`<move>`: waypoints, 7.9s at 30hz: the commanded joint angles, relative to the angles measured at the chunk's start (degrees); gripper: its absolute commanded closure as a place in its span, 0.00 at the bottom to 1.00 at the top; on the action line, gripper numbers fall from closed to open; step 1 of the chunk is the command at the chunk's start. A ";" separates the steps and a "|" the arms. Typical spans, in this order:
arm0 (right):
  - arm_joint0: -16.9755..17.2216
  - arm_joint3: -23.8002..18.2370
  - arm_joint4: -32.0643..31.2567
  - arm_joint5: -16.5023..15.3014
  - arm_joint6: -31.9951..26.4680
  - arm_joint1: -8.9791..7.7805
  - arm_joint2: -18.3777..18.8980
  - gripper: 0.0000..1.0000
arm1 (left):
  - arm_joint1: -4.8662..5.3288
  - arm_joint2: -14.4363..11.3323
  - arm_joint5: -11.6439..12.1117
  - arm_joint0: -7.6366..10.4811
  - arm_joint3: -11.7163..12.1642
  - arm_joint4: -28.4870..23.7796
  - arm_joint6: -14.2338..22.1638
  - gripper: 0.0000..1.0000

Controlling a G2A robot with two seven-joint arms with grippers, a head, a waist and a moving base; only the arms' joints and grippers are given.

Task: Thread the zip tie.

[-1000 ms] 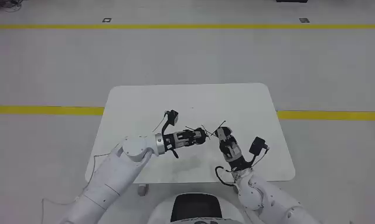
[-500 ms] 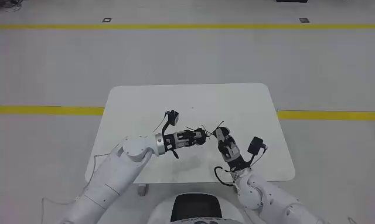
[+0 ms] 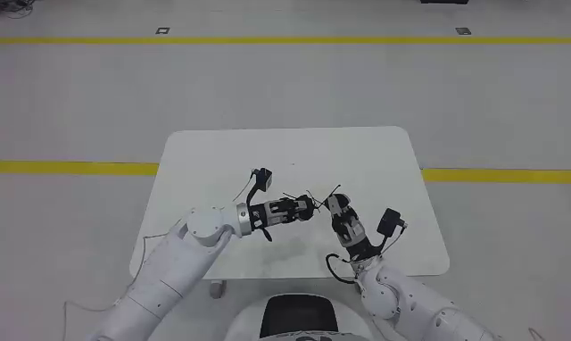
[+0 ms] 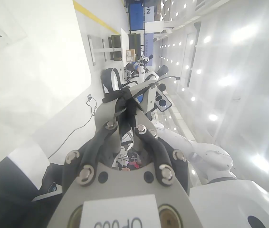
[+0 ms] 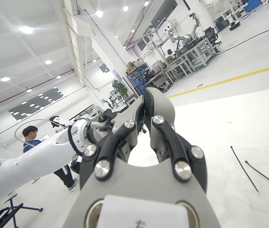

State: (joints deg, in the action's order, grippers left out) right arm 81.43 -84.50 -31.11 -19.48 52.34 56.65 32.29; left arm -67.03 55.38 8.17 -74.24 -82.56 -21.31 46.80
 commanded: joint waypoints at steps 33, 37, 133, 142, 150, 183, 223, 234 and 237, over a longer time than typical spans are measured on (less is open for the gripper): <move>-2.06 1.55 0.90 0.00 -0.12 -0.21 -3.06 1.00 | 0.00 0.00 0.00 0.00 0.00 0.00 0.00 1.00; -2.15 1.58 0.89 0.00 -0.11 -0.47 -3.57 1.00 | 0.00 0.00 0.00 0.00 0.00 0.00 0.00 1.00; -5.52 -10.32 19.46 0.00 -14.65 -8.97 -10.67 0.00 | -0.05 0.02 -2.76 0.83 1.27 -10.02 5.03 1.00; -4.34 -16.09 35.08 0.00 -30.31 -12.68 -3.75 0.00 | 0.00 -0.38 -3.03 1.91 3.41 -13.64 8.02 1.00; 1.14 -17.24 39.11 0.00 -42.15 -12.45 6.75 0.00 | 0.23 -0.03 -2.73 2.02 3.82 -14.98 7.62 1.00; 13.89 -13.07 59.76 0.67 -92.11 -3.48 38.10 0.00 | 0.53 -0.20 -2.97 2.36 4.35 -19.87 8.40 1.00; 2.28 10.41 91.68 0.00 -116.16 9.67 32.33 0.08 | -2.37 -4.99 4.90 2.73 6.93 -30.72 -0.94 1.00; -0.59 16.56 92.25 0.00 -118.84 13.52 31.18 0.53 | -3.07 -5.90 5.51 3.14 8.61 -32.87 0.33 1.00; -0.82 17.28 91.82 0.00 -119.31 14.31 31.72 0.56 | -3.07 -5.90 5.51 3.14 8.61 -32.87 0.33 1.00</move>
State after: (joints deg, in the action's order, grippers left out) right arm 80.66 -67.41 60.87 -19.48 -66.84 70.77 63.86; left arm -70.10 49.48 13.69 -71.10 -73.95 -54.19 47.14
